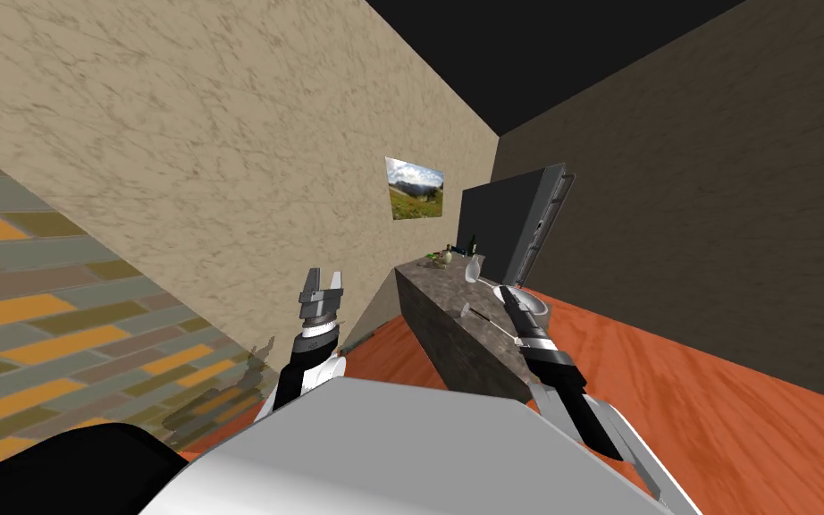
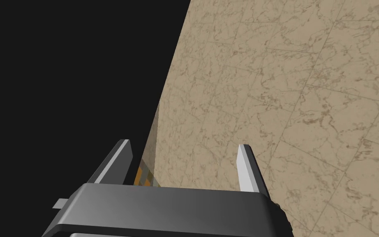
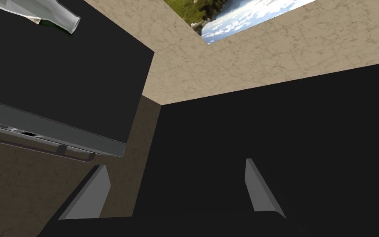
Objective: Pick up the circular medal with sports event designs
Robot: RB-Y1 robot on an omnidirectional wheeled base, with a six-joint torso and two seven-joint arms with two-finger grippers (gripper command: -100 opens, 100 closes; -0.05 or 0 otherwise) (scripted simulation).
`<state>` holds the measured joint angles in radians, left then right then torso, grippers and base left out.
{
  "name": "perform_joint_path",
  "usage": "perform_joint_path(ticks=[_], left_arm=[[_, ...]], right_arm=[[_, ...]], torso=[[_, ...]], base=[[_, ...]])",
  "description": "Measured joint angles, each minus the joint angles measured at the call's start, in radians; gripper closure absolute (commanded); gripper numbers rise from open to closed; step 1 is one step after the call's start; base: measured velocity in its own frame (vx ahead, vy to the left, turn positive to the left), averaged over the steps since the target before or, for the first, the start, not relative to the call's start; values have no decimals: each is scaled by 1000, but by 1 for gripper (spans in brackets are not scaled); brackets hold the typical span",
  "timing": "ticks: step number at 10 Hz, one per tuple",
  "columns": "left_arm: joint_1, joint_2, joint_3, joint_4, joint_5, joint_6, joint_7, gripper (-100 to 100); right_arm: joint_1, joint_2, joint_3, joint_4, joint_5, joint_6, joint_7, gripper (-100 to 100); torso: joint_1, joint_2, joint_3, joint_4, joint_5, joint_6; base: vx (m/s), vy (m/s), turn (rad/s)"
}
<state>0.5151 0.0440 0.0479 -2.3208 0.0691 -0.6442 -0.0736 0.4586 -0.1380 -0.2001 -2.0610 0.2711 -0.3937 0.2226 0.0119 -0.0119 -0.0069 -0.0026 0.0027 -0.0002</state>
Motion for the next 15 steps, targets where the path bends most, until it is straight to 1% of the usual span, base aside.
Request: perform_joint_path(ticks=[1, 3, 4, 6, 7, 8, 9, 11, 12, 13, 14, 15], left_arm=[[0, 0, 0, 0, 0, 0, 0, 0], [0, 0, 0, 0, 0, 0, 0, 0], [0, 0, 0, 0, 0, 0, 0, 0], [0, 0, 0, 0, 0, 0, 0, 0], [0, 0, 0, 0, 0, 0, 0, 0], [0, 0, 0, 0, 0, 0, 0, 0], [0, 0, 0, 0, 0, 0, 0, 0], [0, 0, 0, 0, 0, 0, 0, 0], [0, 0, 0, 0, 0, 0, 0, 0], [0, 0, 0, 0, 0, 0, 0, 0], [0, 0, 0, 0, 0, 0, 0, 0], [0, 0, 0, 0, 0, 0, 0, 0]], right_arm=[[6, 9, -10, 14, 18, 11, 22, -100], [0, 4, -48, 57, 46, 42, 57, -100], [4, 6, -64, 72, 62, 58, 76, -100], [3, 13, -94, 114, 96, 90, 118, -100], [2, 13, -104, 119, 114, 122, 136, -100], [-10, 4, -127, 156, 126, 140, 152, -100], [-1, 2, -142, 162, 140, 163, 167, -100], [-15, 5, -159, 199, 161, 185, 192, -100], [-16, 10, -176, 228, 175, 192, 211, -100], [-5, 4, -185, 225, 188, 221, 224, -100], [-13, 4, -195, 247, 195, 231, 234, -100], [-24, 9, -210, 281, 206, 229, 250, -100]], torso=[[2, 0, 0, 0, 0, 0], [-2, 0, 0, 0, 0, 0], [-4, -1, -1, 0, -1, 0], [0, 0, 0, 0, 0, 0], [0, 0, 0, 0, 0, 0], [-1, 0, 0, 0, 0, 0], [0, 0, 0, 0, 0, 0], [-7, 3, 1, 0, -1, 0], [-6, 3, 1, 0, -1, 0], [-3, 1, 0, 0, 0, 0], [-4, 3, 1, 0, -1, -1], [-6, 4, 2, 1, -1, 0]], base=[[130, 215, -138], [174, 151, -119], [157, 167, -140], [148, 220, -126], [136, 195, -108], [148, 219, -103], [109, 142, -64], [97, 121, -101], [144, 191, -128], [88, 159, -48], [58, 129, -56], [92, 134, -116]])
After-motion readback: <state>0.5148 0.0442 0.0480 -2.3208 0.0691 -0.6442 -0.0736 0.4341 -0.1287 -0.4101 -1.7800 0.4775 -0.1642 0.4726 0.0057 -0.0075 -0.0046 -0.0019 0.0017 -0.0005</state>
